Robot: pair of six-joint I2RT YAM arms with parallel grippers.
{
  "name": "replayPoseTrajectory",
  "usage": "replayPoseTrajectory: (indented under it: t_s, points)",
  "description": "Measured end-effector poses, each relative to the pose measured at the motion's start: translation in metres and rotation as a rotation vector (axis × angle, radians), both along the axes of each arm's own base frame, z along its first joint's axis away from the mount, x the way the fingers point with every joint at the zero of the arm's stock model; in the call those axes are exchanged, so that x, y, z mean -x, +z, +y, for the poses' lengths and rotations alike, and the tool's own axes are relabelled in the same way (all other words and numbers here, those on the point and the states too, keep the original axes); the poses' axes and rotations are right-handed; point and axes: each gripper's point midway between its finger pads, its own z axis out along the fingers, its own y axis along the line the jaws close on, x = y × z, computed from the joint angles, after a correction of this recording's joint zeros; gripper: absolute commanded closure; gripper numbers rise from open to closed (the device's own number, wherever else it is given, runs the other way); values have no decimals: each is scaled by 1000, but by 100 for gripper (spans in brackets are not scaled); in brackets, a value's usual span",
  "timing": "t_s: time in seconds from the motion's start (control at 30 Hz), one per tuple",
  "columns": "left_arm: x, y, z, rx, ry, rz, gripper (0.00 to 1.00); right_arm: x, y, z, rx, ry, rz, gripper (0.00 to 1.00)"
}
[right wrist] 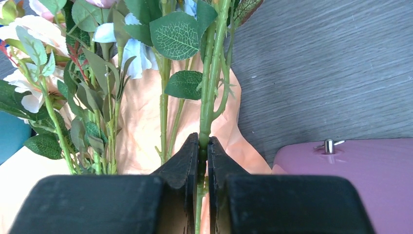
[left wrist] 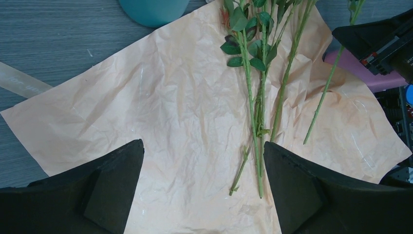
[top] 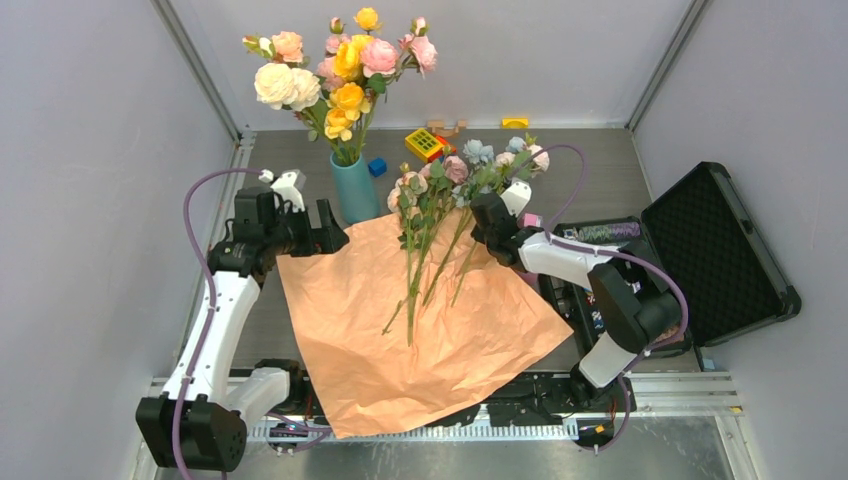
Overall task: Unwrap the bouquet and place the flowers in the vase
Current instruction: Pick up the fake flower from the wrapping paper.
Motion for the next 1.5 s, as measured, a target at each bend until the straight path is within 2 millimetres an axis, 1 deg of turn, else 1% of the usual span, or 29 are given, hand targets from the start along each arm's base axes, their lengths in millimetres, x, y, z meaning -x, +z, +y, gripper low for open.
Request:
replayPoseTrajectory:
  t_s: [0.13,0.27,0.37,0.53,0.9,1.07,1.17,1.27,1.33,1.5]
  points:
    - [4,2,-3,12,-14,-11,4,0,9,0,19,34,-16,100]
    - [5,6,-5,23,-27,-25,4,2,21,5,26,96,-33,100]
    - [6,6,-7,29,-35,-25,4,6,31,10,50,157,-51,100]
    - [7,6,-8,34,-41,-24,4,16,51,25,87,256,-97,100]
    - [7,7,-10,42,-50,-29,4,35,106,45,48,389,-217,100]
    - [8,12,-15,70,-69,-51,6,46,142,52,-23,435,-296,100]
    - [8,18,-25,135,-76,-84,7,50,162,55,-65,451,-347,100]
    - [9,20,-41,215,-87,-110,7,53,171,58,-91,462,-367,100]
    - [13,14,-58,262,-111,-116,7,55,171,60,-105,469,-366,100]
    - [24,-4,-106,330,-194,-114,7,61,159,65,-129,491,-338,100]
